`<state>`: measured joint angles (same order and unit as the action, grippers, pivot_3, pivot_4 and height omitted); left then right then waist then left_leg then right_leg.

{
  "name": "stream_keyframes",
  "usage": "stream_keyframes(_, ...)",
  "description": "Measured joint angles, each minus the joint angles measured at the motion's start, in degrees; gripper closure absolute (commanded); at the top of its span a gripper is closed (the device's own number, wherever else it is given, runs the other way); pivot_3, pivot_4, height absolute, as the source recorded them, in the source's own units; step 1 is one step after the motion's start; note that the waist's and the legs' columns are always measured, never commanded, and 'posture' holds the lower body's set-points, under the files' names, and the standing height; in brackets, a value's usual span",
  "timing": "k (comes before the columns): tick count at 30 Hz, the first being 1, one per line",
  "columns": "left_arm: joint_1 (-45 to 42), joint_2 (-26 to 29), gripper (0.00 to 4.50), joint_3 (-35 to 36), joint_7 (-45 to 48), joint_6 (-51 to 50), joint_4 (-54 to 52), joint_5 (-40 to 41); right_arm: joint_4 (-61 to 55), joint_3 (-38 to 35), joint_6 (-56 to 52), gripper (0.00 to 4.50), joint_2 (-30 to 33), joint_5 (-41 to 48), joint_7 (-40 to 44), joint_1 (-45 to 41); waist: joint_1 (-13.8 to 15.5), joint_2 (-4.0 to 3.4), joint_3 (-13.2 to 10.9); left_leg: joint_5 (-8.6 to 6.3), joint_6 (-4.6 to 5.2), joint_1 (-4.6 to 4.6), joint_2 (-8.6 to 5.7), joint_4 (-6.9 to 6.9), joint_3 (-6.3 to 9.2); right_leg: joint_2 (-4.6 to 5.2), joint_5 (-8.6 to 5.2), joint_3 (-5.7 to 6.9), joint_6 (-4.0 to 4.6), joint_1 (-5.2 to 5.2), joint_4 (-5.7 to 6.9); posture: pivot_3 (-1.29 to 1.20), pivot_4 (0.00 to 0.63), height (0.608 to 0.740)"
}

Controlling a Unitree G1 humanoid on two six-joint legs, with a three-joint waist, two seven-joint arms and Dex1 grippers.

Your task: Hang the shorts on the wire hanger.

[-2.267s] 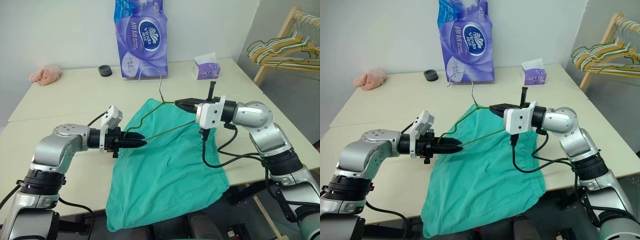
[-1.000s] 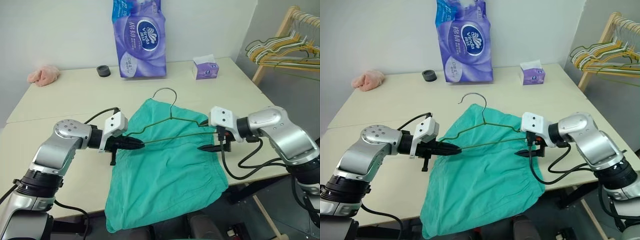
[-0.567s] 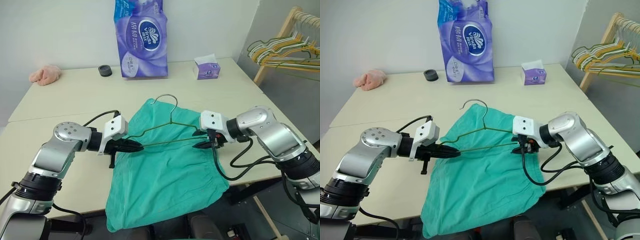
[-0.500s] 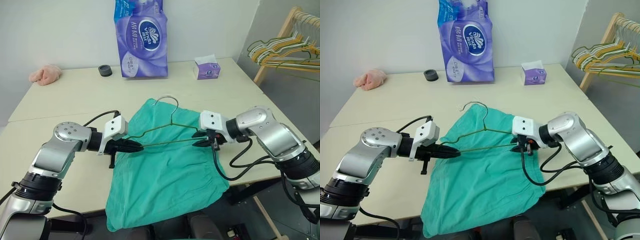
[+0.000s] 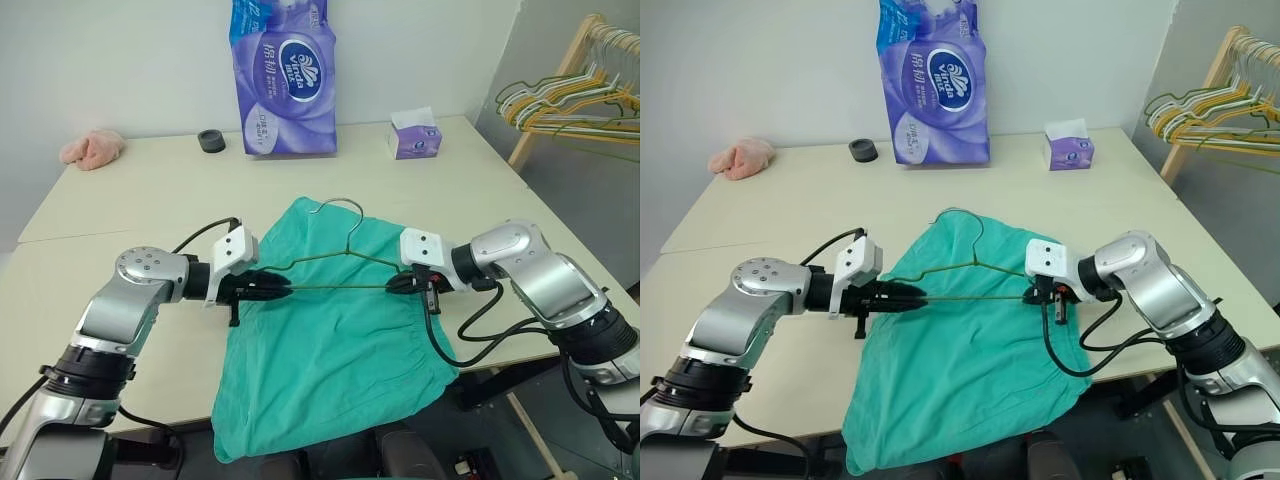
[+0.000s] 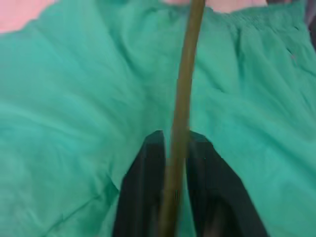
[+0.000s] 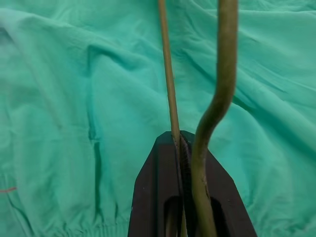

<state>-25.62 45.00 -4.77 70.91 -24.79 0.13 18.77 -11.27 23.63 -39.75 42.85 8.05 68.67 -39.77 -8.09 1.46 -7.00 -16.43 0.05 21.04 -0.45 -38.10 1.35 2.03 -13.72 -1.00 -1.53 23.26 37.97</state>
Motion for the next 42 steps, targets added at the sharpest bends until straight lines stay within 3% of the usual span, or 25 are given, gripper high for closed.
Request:
stream_keyframes(3, -0.2, -2.3, 1.95, 3.3, -3.9, -0.1, 1.9, 1.3, -1.6, -3.7, -3.9, 4.5, 2.5, 2.7, 0.0, 2.9, 0.1, 0.01, 0.0, 0.0, 0.0, 0.0, 0.0, -0.01, 0.01, 0.11, 0.0, 0.01, 0.0, 0.0, -0.01, -0.21, 0.078, 0.74)
stream_keyframes(11, -2.9, -5.3, 1.95, 14.2, -14.0, -2.4, 7.7, 5.2, -7.5, -18.9, -19.8, 4.5, 7.2, 12.8, -3.8, 16.7, 0.0, 0.05, 0.0, -0.01, -0.01, -0.01, 0.02, 0.02, 0.03, 0.13, 0.01, 0.01, 0.0, -0.02, 0.0, -0.24, 0.084, 0.74)
stream_keyframes(17, 4.8, -1.0, 1.95, 10.7, -3.9, -7.7, 1.0, 9.9, -9.2, -30.3, -26.6, 4.5, 9.0, 17.8, -8.3, 30.1, -0.4, 0.05, 0.0, -0.04, -0.07, -0.01, 0.0, 0.03, -0.06, -0.02, -0.06, -0.04, -0.1, -0.02, -0.02, -0.25, 0.088, 0.74)
stream_keyframes(22, 5.3, 2.8, 1.95, 7.7, 3.6, -8.8, -2.2, 11.3, -7.2, -37.9, -28.3, 4.5, 9.2, 19.6, -10.9, 37.0, -0.3, 0.06, 0.0, -0.04, -0.06, -0.05, 0.0, 0.02, -0.12, -0.14, -0.19, -0.07, -0.3, -0.07, -0.1, -0.26, 0.09, 0.74)
stream_keyframes(28, 3.4, 3.6, 1.95, 4.3, 6.2, -5.6, -1.8, 9.0, -4.2, -42.8, -29.7, 4.5, 11.2, 22.6, -11.0, 42.2, -0.4, 0.06, 0.0, -0.04, -0.06, -0.03, 0.02, 0.03, -0.11, -0.2, -0.21, -0.1, -0.32, -0.07, -0.12, -0.26, 0.087, 0.74)
stream_keyframes(42, 2.0, 3.5, 1.95, 4.2, 5.8, -3.4, -1.4, 7.9, -3.0, -49.5, -32.2, 4.5, 11.9, 29.2, -11.2, 52.2, -0.4, 0.08, 0.0, -0.05, -0.06, -0.04, 0.07, 0.03, -0.15, -0.28, -0.22, -0.16, -0.34, -0.08, -0.17, -0.25, 0.082, 0.74)
